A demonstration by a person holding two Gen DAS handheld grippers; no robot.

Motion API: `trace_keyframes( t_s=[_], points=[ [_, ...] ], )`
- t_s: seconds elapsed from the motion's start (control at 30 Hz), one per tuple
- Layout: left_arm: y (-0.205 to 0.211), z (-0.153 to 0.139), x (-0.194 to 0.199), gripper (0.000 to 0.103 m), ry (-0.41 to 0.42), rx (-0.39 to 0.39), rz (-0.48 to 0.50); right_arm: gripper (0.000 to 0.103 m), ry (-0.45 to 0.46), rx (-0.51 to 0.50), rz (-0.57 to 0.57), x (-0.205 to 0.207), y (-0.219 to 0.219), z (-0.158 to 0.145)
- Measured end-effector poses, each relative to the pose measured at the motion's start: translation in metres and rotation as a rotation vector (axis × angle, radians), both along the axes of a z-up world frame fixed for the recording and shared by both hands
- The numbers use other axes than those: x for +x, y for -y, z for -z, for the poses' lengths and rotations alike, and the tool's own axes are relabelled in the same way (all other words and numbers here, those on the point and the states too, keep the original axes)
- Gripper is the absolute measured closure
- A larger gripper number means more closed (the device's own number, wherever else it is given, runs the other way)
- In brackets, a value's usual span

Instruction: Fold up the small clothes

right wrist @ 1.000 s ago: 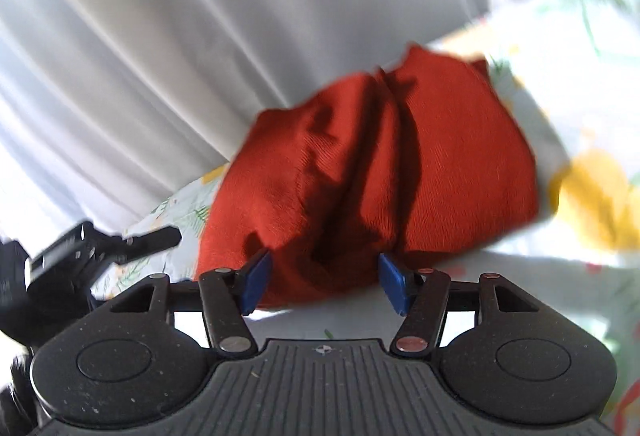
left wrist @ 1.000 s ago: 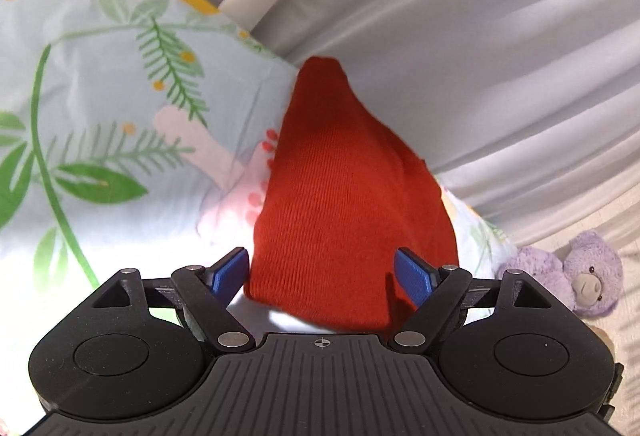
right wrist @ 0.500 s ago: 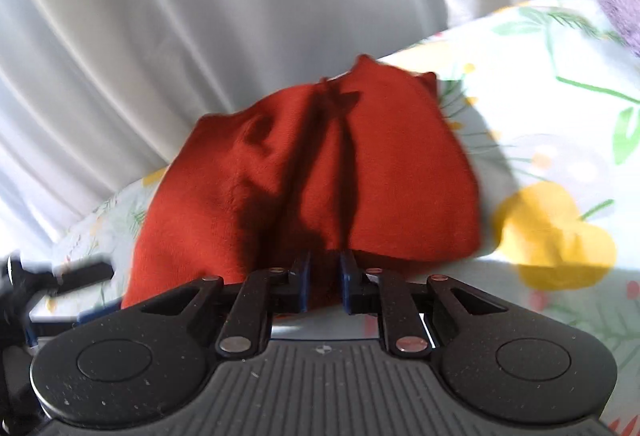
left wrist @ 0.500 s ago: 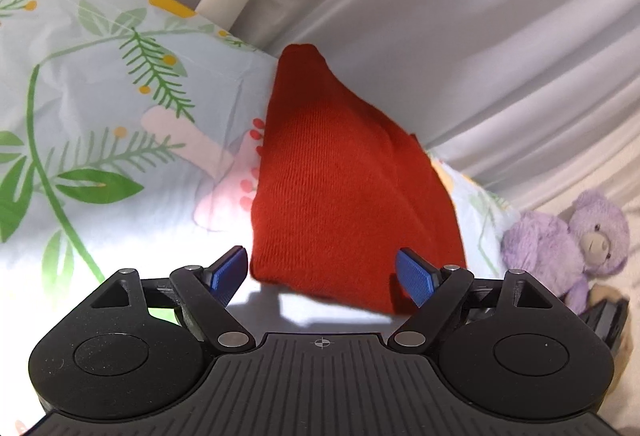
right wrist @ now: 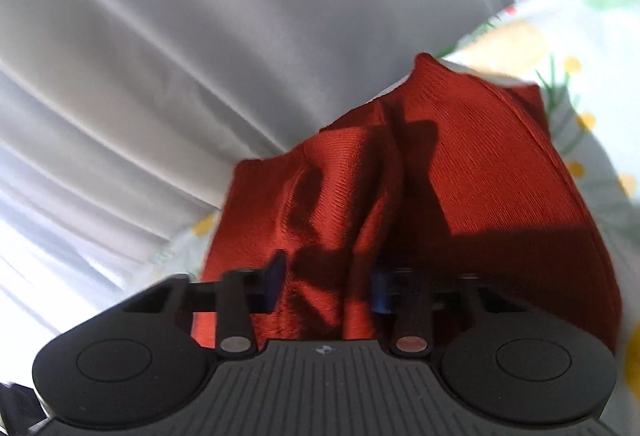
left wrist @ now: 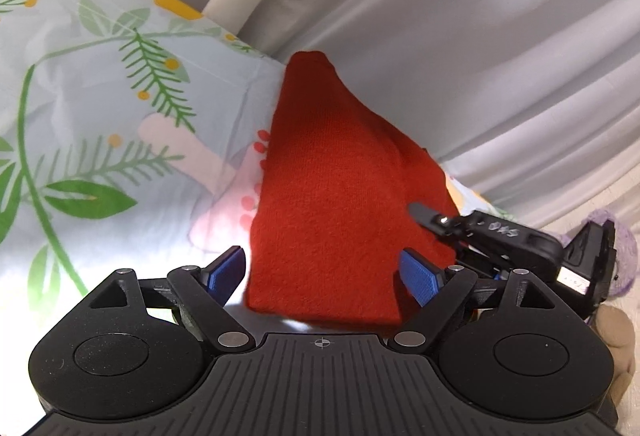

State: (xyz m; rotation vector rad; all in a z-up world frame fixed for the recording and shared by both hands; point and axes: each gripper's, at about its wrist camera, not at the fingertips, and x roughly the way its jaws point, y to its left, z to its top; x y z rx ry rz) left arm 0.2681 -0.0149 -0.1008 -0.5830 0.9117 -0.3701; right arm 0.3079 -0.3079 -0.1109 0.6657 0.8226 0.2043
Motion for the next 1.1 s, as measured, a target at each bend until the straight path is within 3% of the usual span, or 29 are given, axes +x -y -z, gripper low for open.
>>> trace_keyframes(
  t_s=[0.1, 0.2, 0.33, 0.5, 0.53, 0.7, 0.83, 0.93, 1.0, 1.03, 1.1],
  points=[
    [0.004, -0.008, -0.003, 0.014, 0.033, 0.0, 0.024, 0.09, 0.089, -0.279, -0.033, -0.004, -0.024, -0.026],
    [0.011, -0.016, -0.01, 0.013, 0.074, 0.056, 0.06, 0.091, 0.219, -0.512, -0.032, -0.018, -0.034, -0.052],
    [0.024, -0.015, -0.018, 0.013, 0.096, 0.13, 0.114, 0.091, 0.218, -0.65, 0.024, -0.016, -0.024, -0.054],
    [0.046, -0.004, -0.025, 0.013, 0.098, 0.229, 0.174, 0.087, 0.098, -0.694, 0.102, -0.007, 0.001, -0.017],
    [0.05, -0.003, -0.026, 0.014, 0.101, 0.256, 0.18, 0.085, 0.093, -0.676, 0.127, -0.011, 0.006, -0.014],
    [0.06, 0.004, -0.029, 0.014, 0.119, 0.34, 0.182, 0.043, 0.103, -0.416, 0.269, -0.073, 0.044, -0.028],
    [0.066, 0.008, -0.024, 0.014, 0.118, 0.348, 0.164, 0.042, 0.051, -0.109, 0.286, -0.129, 0.061, -0.015],
    [0.075, 0.011, -0.018, 0.014, 0.106, 0.371, 0.155, 0.042, 0.029, 0.186, 0.273, -0.143, 0.069, 0.008],
    [0.081, 0.012, -0.015, 0.014, 0.093, 0.379, 0.15, 0.045, 0.018, 0.322, 0.293, -0.141, 0.068, 0.021],
    [0.083, 0.013, -0.014, 0.014, 0.091, 0.377, 0.148, 0.051, 0.014, 0.34, 0.303, -0.136, 0.067, 0.026],
    [0.087, 0.013, -0.012, 0.014, 0.074, 0.381, 0.139, 0.09, -0.044, 0.27, 0.34, -0.126, 0.06, 0.031]
  ],
)
